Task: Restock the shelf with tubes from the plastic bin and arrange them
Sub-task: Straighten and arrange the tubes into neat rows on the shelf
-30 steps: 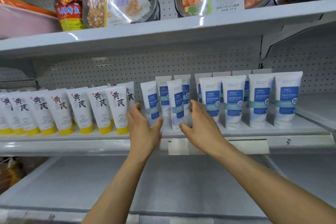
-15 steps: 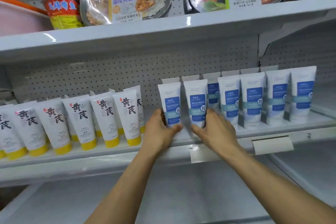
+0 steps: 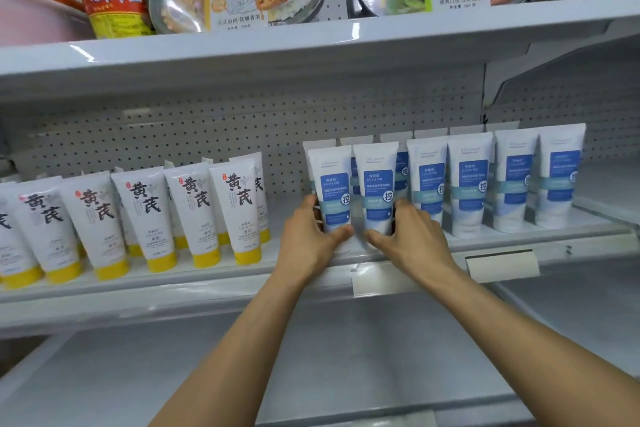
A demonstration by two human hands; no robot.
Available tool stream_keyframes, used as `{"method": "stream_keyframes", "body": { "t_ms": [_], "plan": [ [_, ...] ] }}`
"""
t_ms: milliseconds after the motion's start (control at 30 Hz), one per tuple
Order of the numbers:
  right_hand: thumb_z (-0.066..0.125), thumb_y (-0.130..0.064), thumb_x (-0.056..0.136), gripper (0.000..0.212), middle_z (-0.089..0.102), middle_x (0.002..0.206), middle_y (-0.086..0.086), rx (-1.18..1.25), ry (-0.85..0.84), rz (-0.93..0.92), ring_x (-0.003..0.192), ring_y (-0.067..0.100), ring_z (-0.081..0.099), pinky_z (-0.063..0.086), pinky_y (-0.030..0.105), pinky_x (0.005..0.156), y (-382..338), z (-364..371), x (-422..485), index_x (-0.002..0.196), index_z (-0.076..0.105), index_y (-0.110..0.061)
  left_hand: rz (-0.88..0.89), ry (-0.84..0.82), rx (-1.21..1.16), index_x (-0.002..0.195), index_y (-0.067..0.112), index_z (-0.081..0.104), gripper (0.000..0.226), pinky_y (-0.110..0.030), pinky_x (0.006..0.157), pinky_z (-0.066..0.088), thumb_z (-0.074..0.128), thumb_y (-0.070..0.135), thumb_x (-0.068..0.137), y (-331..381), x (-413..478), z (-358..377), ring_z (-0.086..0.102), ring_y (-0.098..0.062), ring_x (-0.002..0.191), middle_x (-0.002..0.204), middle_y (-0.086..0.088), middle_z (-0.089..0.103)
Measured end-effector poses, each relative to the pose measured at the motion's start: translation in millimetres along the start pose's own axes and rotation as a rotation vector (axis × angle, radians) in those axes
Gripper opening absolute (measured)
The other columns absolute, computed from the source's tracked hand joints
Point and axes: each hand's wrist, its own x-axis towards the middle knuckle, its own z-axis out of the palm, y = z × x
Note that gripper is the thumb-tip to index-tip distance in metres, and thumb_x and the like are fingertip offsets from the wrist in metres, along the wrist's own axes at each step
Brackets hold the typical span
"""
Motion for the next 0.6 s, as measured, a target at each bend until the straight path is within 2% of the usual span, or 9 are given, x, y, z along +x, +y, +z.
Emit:
{"method": "stream_keyframes", "body": {
  "t_ms": [233, 400, 600],
  "plan": [
    [0.069, -0.045, 0.082, 0.047, 0.064, 0.108, 0.005, 0.013, -0.005, -0.042, 0.1, 0.028, 0.062, 0.048, 0.034, 0.08, 4.8, 0.4, 1.6, 0.112, 0.051, -0.013, -0.006, 0.032, 0.03, 0.113, 0.024, 0.055, 0.045, -0.011, 0.07, 0.046, 0.08, 0.023, 0.076, 2.6, -3.5, 1.6, 0.061, 0.003, 0.085, 0.098, 0.012, 0.065],
    [0.069, -0.049, 0.08, 0.05, 0.064, 0.105, 0.005, 0.022, -0.011, -0.06, 0.097, 0.028, 0.062, 0.051, 0.035, 0.079, 7.2, 2.4, 3.4, 0.109, 0.05, -0.014, -0.014, 0.068, 0.061, 0.119, 0.02, 0.057, 0.048, -0.022, 0.078, 0.051, 0.08, 0.022, 0.076, 3.3, -4.9, 2.6, 0.064, -0.007, 0.089, 0.104, 0.006, 0.068],
    [0.069, -0.05, 0.079, 0.052, 0.064, 0.106, 0.007, 0.028, -0.029, -0.073, 0.098, 0.029, 0.062, 0.052, 0.04, 0.082, 10.4, 4.0, 5.3, 0.112, 0.05, -0.014, -0.033, 0.055, 0.06, 0.119, 0.02, 0.054, 0.048, -0.019, 0.076, 0.048, 0.078, 0.02, 0.078, 7.5, -7.5, 0.6, 0.062, -0.006, 0.086, 0.1, 0.008, 0.065]
  ]
}}
